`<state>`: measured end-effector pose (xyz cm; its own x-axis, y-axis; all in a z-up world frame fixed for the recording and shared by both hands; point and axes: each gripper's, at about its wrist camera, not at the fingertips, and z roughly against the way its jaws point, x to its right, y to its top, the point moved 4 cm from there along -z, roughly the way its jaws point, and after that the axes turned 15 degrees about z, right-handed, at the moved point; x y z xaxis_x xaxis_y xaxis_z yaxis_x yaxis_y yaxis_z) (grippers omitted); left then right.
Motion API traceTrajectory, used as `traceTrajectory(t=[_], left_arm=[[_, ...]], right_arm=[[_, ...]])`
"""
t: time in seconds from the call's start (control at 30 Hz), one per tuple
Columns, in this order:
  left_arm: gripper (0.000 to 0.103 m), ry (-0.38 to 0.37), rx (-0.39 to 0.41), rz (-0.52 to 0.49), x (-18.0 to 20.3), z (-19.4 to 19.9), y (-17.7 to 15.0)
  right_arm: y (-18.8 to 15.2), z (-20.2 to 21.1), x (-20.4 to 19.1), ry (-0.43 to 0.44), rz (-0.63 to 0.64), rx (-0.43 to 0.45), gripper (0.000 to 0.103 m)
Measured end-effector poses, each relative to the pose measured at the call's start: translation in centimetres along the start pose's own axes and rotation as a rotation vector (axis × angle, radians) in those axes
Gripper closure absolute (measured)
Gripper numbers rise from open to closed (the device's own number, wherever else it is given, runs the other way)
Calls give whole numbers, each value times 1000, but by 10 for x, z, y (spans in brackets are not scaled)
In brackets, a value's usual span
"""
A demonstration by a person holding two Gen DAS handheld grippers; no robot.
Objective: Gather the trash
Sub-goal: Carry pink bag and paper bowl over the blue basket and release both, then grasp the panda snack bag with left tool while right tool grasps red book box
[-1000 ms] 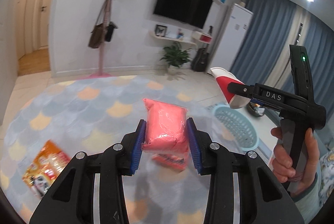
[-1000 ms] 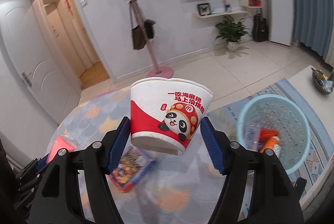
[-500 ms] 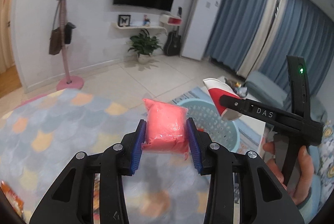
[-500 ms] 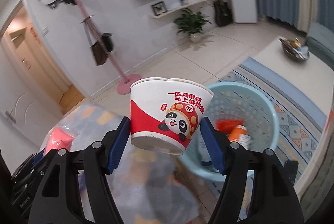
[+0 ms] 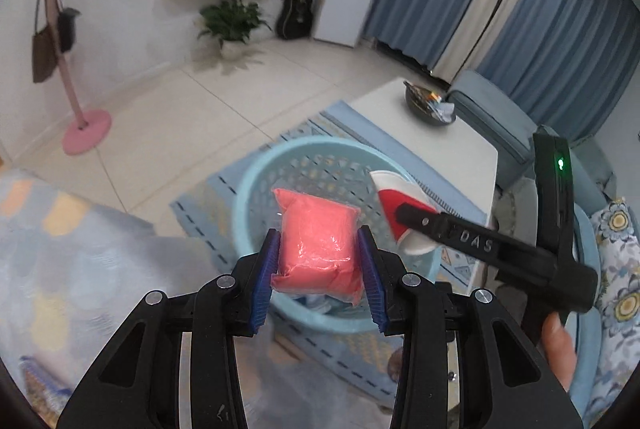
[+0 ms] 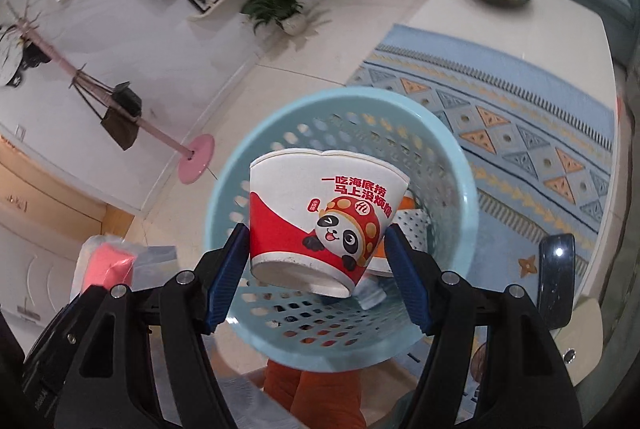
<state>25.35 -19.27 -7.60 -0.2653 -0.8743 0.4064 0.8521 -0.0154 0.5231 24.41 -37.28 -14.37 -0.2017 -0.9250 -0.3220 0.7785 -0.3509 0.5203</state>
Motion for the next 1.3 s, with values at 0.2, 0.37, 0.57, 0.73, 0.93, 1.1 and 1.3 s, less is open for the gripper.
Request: traceTrajectory(t=[0.2, 0.37, 0.57, 0.73, 0.93, 1.1, 1.3], left_arm=[[46, 4, -30, 30, 8, -35, 6], [39, -15, -20, 22, 11, -30, 0], [38, -32, 3, 50, 4, -10, -8], [39, -38, 46, 58, -5, 22, -19], [38, -43, 131, 99, -28, 78, -30], [38, -15, 241, 149, -64, 135, -40], [38, 26, 359, 232, -111, 197, -49]], right_arm=[[0, -3, 19, -7, -17, -4, 37], [-1, 2, 27, 21, -42, 8, 35], [-7, 14, 11, 44, -3, 19, 35], [-9, 38, -24, 70, 92, 57, 35], [-15, 63, -81, 129, 208, 89, 35], [-27, 82, -140, 179, 333, 107, 35], [-51, 103, -212, 219, 513, 138, 35]])
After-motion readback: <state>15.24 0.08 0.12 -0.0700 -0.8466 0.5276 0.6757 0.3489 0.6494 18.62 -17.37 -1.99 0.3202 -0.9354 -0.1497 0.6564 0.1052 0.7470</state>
